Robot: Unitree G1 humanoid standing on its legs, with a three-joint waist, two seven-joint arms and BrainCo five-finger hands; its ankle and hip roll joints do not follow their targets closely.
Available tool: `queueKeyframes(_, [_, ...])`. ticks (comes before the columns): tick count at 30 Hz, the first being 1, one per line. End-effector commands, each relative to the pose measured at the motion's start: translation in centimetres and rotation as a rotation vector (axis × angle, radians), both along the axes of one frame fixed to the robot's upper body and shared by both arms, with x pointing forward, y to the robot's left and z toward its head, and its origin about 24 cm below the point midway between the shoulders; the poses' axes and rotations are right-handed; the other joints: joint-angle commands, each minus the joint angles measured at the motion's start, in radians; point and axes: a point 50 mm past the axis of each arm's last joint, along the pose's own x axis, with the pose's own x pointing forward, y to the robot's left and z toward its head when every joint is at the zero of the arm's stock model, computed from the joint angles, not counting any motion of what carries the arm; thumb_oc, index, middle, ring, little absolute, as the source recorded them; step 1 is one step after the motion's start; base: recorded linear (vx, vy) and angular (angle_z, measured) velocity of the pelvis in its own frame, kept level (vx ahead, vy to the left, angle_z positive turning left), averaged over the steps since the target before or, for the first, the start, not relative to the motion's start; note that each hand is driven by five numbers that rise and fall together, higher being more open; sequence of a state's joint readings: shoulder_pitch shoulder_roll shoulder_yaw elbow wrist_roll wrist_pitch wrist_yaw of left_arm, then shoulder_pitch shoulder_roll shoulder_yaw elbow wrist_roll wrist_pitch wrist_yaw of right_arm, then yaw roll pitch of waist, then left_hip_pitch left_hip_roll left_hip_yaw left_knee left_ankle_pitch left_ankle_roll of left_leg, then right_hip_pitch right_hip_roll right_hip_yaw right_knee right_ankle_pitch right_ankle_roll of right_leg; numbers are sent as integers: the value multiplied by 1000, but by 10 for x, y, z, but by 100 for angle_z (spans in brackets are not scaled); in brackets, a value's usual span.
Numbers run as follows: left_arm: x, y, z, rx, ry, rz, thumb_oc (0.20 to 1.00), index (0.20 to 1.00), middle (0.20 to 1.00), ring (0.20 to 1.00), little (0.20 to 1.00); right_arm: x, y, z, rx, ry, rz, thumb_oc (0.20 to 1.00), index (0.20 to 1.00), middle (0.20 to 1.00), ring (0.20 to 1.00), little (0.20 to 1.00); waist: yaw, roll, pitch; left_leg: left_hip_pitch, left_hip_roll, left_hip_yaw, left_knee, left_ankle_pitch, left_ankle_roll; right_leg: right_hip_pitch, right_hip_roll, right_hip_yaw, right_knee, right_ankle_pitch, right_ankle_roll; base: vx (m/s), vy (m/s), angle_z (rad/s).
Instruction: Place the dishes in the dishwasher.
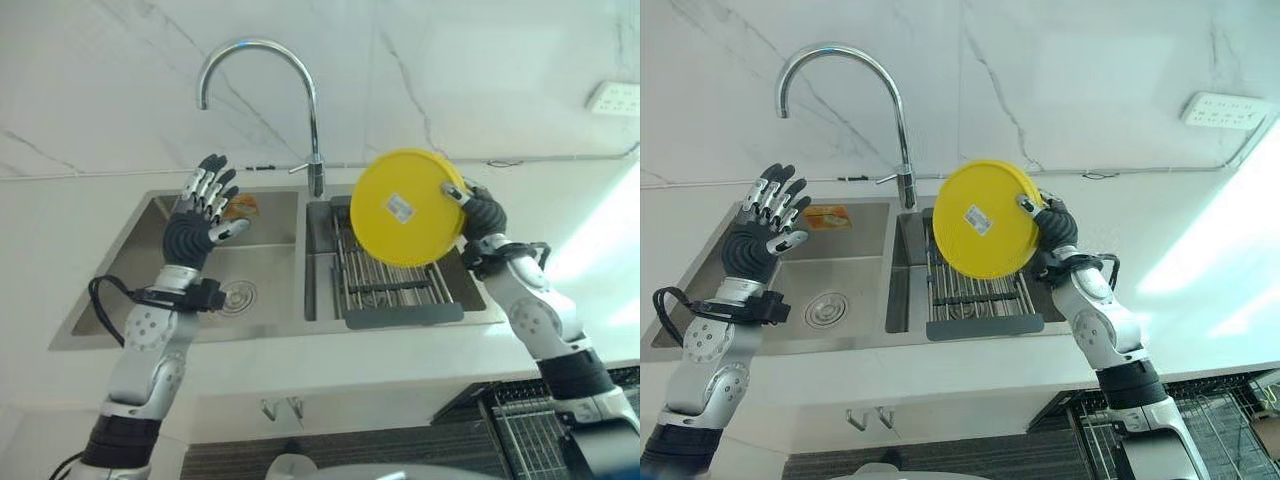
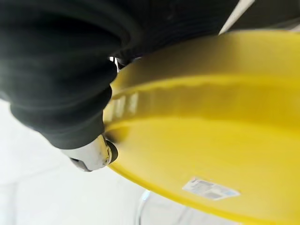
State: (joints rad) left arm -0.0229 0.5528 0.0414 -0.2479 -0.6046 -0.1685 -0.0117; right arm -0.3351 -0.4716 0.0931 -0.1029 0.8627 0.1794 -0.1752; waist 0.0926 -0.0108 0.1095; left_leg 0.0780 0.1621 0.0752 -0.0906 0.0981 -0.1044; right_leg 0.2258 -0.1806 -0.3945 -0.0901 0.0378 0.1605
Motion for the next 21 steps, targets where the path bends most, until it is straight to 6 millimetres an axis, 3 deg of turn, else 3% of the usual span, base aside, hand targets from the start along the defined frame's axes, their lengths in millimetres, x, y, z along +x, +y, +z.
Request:
queueKeyframes(1, [-9,1,24,71,-136,16,1000,1000,1000,1000,1000,-8,-2,57,75,-285,14,200,200,200,200,200,-9,2,-23,87,98,137,3,-8,-59,-50,0,52,3,19,-24,-30,-100,-9])
queueKeyframes(4, [-10,-2,23,56,-138,1,1000,1000,1000,1000,1000,-16,-7,56,72,-291,27,200,200,200,200,200,-26,9,-25,72,112,151,3,4,-68,-66,10,60,3,21,-27,-78,-51,-3])
queueKeyframes(6, [-11,-6,23,39,-156,-19,1000,1000,1000,1000,1000,-19,-11,57,65,-296,17,200,200,200,200,200,-34,9,-20,82,93,136,3,-15,-64,-82,19,93,3,21,-27,-159,101,-2])
queueKeyframes(7, [-14,-5,23,21,-176,-10,1000,1000,1000,1000,1000,-17,-13,56,69,-292,32,200,200,200,200,200,-20,4,3,94,35,84,65,-24,-47,-89,19,144,3,30,-34,-207,163,-14])
queueKeyframes(9, [-16,-6,25,11,-204,-2,1000,1000,1000,1000,1000,-16,-13,56,75,-296,40,200,200,200,200,200,-8,-6,23,41,-21,39,196,-67,-30,-96,10,175,3,41,-35,-196,214,-56])
queueKeyframes(10, [-16,-8,28,9,-231,-10,1000,1000,1000,1000,1000,-16,-12,58,82,-313,34,200,200,200,200,200,-10,-11,38,34,-50,31,193,-108,-11,-105,1,183,3,60,-30,-166,282,-70])
queueKeyframes(12, [-14,-12,31,17,-262,-22,1000,1000,1000,1000,1000,-16,-10,56,106,-339,13,200,200,200,200,200,-29,-7,49,78,-69,40,132,-136,11,-146,-24,190,3,99,-4,-181,319,-23])
queueKeyframes(14, [-12,-14,36,21,-279,-28,1000,1000,1000,1000,1000,-26,-11,57,133,-368,0,200,200,200,200,200,-53,-7,62,114,-102,39,72,-137,33,-191,-62,204,3,167,31,-148,363,-11])
queueKeyframes(17, [-11,-19,45,43,-310,-65,1000,1000,1000,1000,1000,-37,-21,57,151,-398,-34,200,200,200,200,200,-71,-18,78,130,-141,17,62,-155,43,-214,-106,199,3,227,40,-64,320,-16])
queueKeyframes(21, [-15,-23,52,48,-349,-73,1000,1000,1000,1000,1000,-42,-22,56,135,-408,-15,200,200,200,200,200,-76,-25,88,150,-161,7,61,-181,58,-223,-100,168,16,240,42,-66,233,-10])
